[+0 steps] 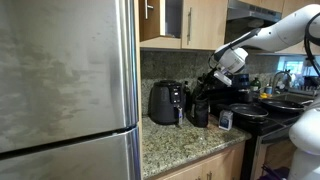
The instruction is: Move the black packet to the right and then put it back in the left corner
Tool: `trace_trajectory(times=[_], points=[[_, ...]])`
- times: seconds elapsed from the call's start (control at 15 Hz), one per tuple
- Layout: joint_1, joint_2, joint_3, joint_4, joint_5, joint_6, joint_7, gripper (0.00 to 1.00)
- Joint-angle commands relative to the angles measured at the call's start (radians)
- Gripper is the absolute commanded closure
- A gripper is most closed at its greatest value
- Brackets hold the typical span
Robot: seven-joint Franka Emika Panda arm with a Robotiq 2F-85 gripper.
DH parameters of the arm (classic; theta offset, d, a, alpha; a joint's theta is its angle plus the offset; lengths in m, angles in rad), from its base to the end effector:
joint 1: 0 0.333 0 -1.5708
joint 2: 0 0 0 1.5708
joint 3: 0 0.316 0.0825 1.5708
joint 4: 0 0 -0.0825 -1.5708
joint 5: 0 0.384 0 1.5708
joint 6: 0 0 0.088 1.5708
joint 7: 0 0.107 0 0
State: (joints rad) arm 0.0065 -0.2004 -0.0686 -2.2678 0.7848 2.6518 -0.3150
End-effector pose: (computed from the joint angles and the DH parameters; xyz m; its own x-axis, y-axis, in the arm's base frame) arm 0.5213 -0.0533 0.5004 0.7561 -0.4272 0.4958 -0.1520 -0.8515 -0.5019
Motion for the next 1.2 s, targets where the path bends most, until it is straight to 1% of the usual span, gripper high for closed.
trace_trajectory(times=[0.0,0.07,0.13,0.2,0.27,0.33,0.4,0.53,0.6,0.67,0.73,0.87,1.13], points=[[-0.040,-0.053,0.042,-0.074,-0.219,0.065,0.211,0.58],[-0.074,-0.065,0.073,-0.084,-0.321,0.067,0.302,0.52],[-0.103,-0.082,0.100,-0.090,-0.414,0.059,0.392,0.44],[-0.180,-0.103,0.169,-0.095,-0.510,0.038,0.485,0.38],[-0.206,-0.130,0.190,-0.089,-0.607,-0.006,0.579,0.30],[-0.206,-0.169,0.205,-0.079,-0.683,-0.053,0.664,0.22],[-0.166,-0.203,0.182,-0.063,-0.706,-0.117,0.696,0.16],[-0.104,-0.281,0.168,-0.044,-0.657,-0.210,0.700,0.02],[-0.068,-0.324,0.155,-0.039,-0.617,-0.254,0.683,0.01],[-0.040,-0.362,0.147,-0.039,-0.585,-0.274,0.674,0.00],[-0.078,-0.292,0.164,-0.031,-0.636,-0.217,0.696,0.00],[-0.065,-0.341,0.167,-0.034,-0.630,-0.235,0.700,0.00],[-0.067,-0.304,0.160,-0.036,-0.632,-0.226,0.700,0.00]])
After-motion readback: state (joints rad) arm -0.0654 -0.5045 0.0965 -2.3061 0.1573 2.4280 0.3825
